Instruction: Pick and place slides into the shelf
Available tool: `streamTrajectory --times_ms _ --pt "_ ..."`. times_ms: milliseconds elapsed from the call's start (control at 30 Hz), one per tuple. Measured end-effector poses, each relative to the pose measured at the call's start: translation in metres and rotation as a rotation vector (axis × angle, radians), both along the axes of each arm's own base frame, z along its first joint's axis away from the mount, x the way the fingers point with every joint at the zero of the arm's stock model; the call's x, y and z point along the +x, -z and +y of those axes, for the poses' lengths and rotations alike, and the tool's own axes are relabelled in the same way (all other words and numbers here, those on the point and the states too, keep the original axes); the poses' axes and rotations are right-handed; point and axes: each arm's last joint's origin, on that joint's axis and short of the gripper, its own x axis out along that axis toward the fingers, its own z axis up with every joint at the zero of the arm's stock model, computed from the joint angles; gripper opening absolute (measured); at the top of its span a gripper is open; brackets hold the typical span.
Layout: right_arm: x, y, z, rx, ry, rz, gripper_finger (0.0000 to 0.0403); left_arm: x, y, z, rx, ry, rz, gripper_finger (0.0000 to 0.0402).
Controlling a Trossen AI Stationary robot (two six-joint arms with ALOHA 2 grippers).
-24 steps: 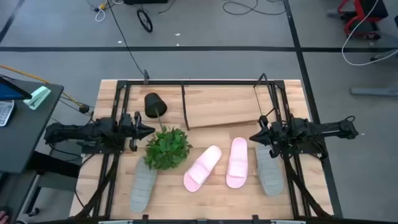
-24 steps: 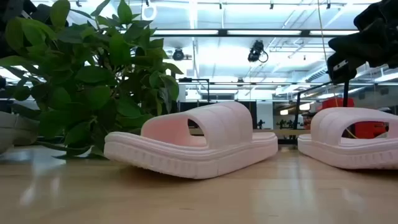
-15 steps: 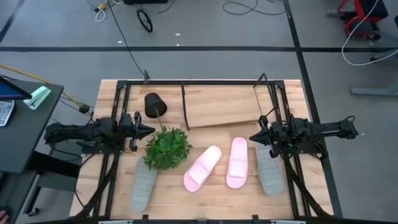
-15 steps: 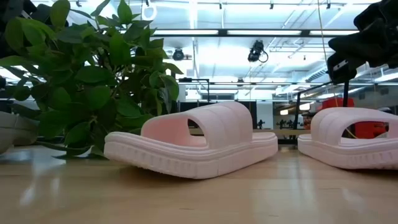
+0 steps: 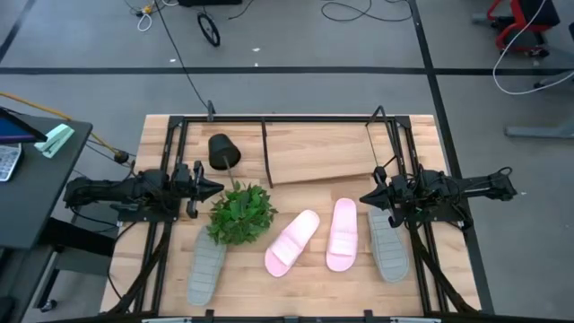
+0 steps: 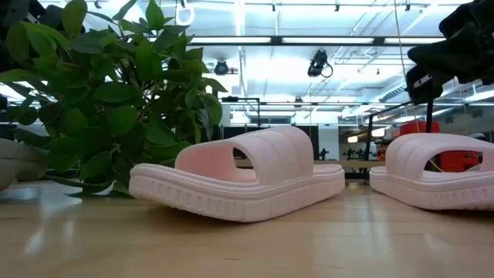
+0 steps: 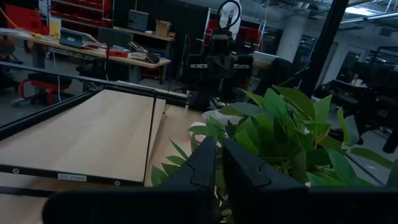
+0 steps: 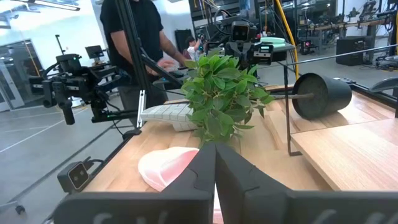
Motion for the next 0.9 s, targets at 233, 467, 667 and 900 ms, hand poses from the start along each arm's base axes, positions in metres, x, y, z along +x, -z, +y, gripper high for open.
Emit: streamTrajectory --times_ms 233,467,667,900 --pt "0.0 0.0 0.0 0.0 0.0 0.0 0.0014 0.0 0.0 0.0 0.0 0.0 0.0 0.0023" --pt "0.0 0.0 0.0 0.0 0.0 0.0 0.0014 0.0 -0.0001 0.0 0.0 0.0 0.0 0.0034" --pt "0.0 0.0 0.0 0.0 0.001 0.0 0.0014 0.0 0.0 0.0 0.0 0.0 0.0 0.0033" --pt "0.0 0.0 0.0 0.0 0.0 0.0 0.0014 0.0 -0.0001 0.0 0.0 0.0 0.0 0.0023"
